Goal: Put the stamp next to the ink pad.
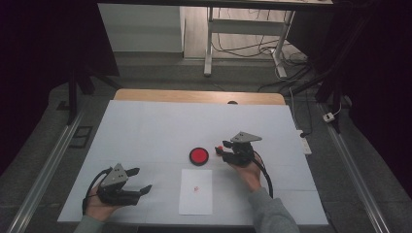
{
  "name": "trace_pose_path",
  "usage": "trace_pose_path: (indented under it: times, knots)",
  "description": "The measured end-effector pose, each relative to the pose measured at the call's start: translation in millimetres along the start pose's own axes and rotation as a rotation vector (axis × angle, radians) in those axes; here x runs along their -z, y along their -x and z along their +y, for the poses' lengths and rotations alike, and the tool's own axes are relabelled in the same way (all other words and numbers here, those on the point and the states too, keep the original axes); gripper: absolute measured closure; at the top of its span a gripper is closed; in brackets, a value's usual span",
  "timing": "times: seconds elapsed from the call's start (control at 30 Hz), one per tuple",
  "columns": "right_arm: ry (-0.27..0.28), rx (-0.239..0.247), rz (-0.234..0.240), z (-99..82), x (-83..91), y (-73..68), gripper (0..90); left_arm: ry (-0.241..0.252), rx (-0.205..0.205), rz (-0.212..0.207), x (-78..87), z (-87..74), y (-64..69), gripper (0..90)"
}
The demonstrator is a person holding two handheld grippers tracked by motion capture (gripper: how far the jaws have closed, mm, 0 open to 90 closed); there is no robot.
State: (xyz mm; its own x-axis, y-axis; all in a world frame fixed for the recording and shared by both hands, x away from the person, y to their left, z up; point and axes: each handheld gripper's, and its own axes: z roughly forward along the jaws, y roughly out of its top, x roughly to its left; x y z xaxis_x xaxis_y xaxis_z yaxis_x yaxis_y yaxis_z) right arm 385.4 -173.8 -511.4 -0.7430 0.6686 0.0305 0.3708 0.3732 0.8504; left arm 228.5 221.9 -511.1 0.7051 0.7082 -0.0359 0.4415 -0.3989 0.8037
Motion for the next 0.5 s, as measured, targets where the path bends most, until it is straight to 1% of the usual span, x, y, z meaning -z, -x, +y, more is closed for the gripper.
trace_pose_path:
  times: [0.13, 0.23, 0.37, 0.5]
  knots:
    - [0.005, 0.013, 0.024, -0.2, 17.4, -2.6, 50.6, 0.0, 0.007, 0.005, -0.8, -0.1, -0.8, 23.4]
    - [0.013, 0.021, 0.037, -4.8, 31.3, -5.3, 49.6, -0.002, 0.015, 0.007, -2.7, 0.4, -2.0, 23.3]
    - [0.015, 0.032, 0.045, -12.5, 49.9, -7.1, 48.5, -0.005, 0.022, 0.01, -4.9, 1.1, -2.4, 23.1]
    - [0.021, 0.036, 0.041, -22.2, 68.3, -6.8, 47.8, -0.006, 0.027, 0.014, -6.7, 1.6, -2.5, 23.1]
